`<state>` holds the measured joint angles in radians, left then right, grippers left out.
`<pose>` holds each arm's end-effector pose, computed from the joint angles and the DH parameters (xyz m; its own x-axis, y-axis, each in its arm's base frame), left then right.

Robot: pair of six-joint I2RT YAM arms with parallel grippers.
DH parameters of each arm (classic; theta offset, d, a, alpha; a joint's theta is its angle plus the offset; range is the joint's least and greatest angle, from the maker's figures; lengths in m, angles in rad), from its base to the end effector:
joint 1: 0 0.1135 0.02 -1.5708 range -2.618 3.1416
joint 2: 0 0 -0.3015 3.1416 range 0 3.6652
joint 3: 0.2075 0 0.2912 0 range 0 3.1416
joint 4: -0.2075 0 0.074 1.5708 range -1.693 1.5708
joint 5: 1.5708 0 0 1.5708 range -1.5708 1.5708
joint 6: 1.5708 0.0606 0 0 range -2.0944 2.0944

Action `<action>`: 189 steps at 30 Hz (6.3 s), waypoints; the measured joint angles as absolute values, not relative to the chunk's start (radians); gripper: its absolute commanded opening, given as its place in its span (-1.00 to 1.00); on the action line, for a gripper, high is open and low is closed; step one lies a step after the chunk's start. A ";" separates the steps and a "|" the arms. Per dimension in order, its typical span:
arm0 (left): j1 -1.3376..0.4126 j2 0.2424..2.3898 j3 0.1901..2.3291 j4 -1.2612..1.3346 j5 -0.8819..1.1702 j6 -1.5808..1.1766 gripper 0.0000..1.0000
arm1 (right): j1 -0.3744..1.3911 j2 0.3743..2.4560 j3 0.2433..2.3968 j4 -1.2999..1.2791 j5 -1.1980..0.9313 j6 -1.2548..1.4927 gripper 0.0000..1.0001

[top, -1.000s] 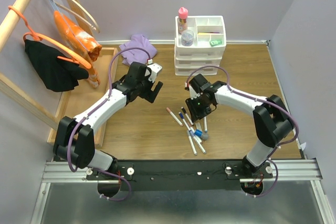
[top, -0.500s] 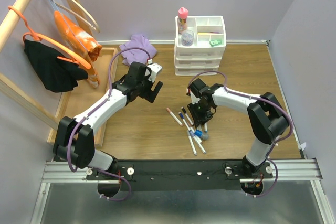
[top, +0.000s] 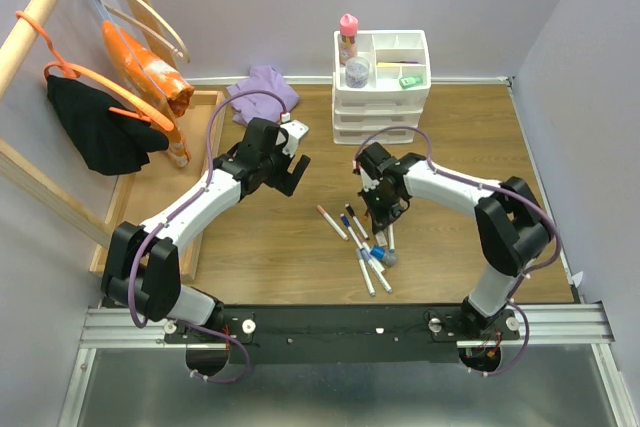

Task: Sort the stationery into containers
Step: Pick up the stationery from the center of the board, then place the stationery in the storage box.

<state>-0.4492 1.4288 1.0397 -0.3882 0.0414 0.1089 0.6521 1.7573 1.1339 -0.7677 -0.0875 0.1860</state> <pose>0.3229 -0.1584 0.2650 -0.5780 0.3992 -0.7117 0.5264 0.8488 0.0486 0.2879 0.2265 0.1599 -0.8826 -0.4421 -0.1598 -0.4617 0.8792 0.1175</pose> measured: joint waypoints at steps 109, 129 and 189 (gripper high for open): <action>-0.461 1.518 1.166 -0.450 0.080 0.106 0.95 | 0.247 1.956 2.082 -0.569 0.047 -0.139 -0.17; -0.461 1.534 1.174 -0.447 0.080 0.102 0.95 | 0.247 2.035 2.189 -0.565 0.050 -0.078 -0.28; -0.461 1.571 1.187 -0.442 0.088 0.077 0.95 | 0.334 1.876 1.917 -0.620 0.053 -0.684 -0.07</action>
<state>-0.4606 1.5715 1.1873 -0.4419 0.0883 0.0772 0.3340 1.8763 1.9171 -0.6205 0.0532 -0.6838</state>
